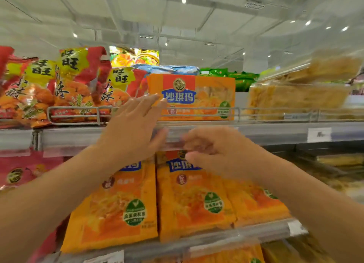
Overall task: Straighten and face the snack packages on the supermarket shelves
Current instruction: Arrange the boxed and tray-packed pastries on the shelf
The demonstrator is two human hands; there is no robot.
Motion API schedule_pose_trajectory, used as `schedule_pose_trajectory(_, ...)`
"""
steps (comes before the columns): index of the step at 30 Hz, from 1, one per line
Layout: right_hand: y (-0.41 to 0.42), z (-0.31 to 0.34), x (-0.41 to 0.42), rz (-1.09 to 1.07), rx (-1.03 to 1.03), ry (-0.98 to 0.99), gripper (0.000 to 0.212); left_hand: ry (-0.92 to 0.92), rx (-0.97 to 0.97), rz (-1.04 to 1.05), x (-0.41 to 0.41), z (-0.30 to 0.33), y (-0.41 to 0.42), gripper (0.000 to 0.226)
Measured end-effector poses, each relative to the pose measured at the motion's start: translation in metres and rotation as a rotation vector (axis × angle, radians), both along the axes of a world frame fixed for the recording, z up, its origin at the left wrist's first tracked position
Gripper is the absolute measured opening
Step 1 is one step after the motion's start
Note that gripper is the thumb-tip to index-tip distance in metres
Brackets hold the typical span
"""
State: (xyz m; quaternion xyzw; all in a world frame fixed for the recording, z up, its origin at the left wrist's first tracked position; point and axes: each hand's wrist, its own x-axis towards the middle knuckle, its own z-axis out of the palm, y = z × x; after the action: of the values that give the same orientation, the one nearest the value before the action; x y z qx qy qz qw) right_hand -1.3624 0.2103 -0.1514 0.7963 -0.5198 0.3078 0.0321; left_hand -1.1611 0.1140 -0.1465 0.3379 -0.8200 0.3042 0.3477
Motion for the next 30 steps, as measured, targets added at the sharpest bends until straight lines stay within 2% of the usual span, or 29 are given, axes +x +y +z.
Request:
schedule_pose_trajectory(3,-0.004,0.021,-0.042,-0.042,-0.296,-0.038,0.021,0.043,-0.021,0.110,-0.018,-0.003,-0.004,0.067)
schedule_pose_trajectory(6,-0.020,0.032,-0.068,-0.138,-0.470,0.073,0.026,0.113,-0.057,0.181,-0.030,-0.008,-0.006,0.066)
schedule_pose_trajectory(11,-0.049,0.024,-0.083,-0.196,-0.372,0.186,0.042,0.128,-0.059,0.186,-0.034,-0.005,-0.006,0.062)
schedule_pose_trajectory(16,-0.059,0.007,-0.084,-0.219,-0.510,0.203,0.042,0.117,-0.074,0.201,-0.033,-0.006,-0.004,0.058)
schedule_pose_trajectory(21,-0.055,0.009,-0.079,-0.223,-0.500,0.177,0.042,0.143,-0.134,0.192,-0.033,-0.010,-0.010,0.055)
schedule_pose_trajectory(24,-0.055,0.027,-0.079,-0.193,-0.435,0.131,0.038,0.159,-0.181,0.172,-0.033,-0.011,-0.013,0.054)
schedule_pose_trajectory(27,-0.072,0.069,-0.075,-0.158,-0.346,0.051,0.048,0.162,-0.194,0.171,-0.034,-0.013,-0.015,0.053)
schedule_pose_trajectory(30,-0.103,0.110,-0.063,-0.225,-0.308,0.223,0.066,0.160,-0.178,0.177,-0.033,-0.013,-0.015,0.055)
